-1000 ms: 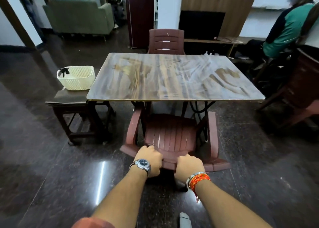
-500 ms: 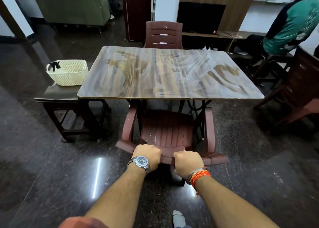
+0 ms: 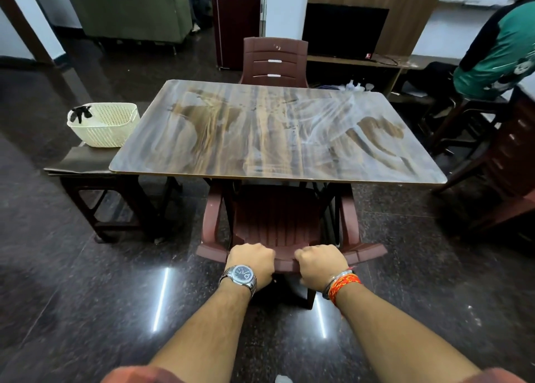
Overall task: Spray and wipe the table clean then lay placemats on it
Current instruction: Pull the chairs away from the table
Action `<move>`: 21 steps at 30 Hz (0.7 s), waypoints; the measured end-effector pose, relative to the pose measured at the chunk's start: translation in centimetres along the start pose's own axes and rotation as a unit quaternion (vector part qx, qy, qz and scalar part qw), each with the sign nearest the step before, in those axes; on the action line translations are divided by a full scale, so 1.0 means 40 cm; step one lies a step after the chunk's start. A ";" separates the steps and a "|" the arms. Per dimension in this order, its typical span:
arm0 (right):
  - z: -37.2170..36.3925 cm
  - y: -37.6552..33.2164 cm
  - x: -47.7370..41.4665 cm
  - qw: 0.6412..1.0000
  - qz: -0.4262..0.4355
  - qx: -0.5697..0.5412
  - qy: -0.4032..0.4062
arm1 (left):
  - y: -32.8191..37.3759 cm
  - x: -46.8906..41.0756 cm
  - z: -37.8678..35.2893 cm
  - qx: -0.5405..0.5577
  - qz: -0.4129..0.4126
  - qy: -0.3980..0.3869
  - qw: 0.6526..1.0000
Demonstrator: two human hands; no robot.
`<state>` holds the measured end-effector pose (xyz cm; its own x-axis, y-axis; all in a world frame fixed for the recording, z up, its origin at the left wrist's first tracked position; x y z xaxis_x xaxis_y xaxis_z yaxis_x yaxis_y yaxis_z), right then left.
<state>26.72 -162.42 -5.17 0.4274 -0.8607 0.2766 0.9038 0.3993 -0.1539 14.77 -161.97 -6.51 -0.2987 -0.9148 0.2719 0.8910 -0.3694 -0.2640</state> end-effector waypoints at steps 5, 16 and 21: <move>-0.014 0.063 0.017 0.999 -0.028 -0.019 0.004 | 0.056 -0.029 0.019 -0.006 -0.023 0.007 1.000; -0.028 0.059 0.032 0.994 -0.070 -0.060 0.063 | 0.053 -0.007 0.018 0.022 0.005 0.006 1.000; -0.023 0.047 0.056 0.983 0.036 -0.130 0.126 | 0.043 0.002 0.019 0.078 -0.037 0.024 0.996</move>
<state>29.36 -163.87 -5.71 0.4418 -0.8969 0.0178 0.8215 0.3965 -0.4098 16.53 -162.55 -6.24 -0.3787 -0.8939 0.2398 0.9068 -0.4103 -0.0971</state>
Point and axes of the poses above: each hand's wrist, its own x-axis away from the middle knuckle, its own z-axis out of the back of the hand, y = z × x, the point moved 7 cm from there along -x, towards the middle knuckle, and after that the axes turned 14 degrees about -x, right-handed, at the moved point
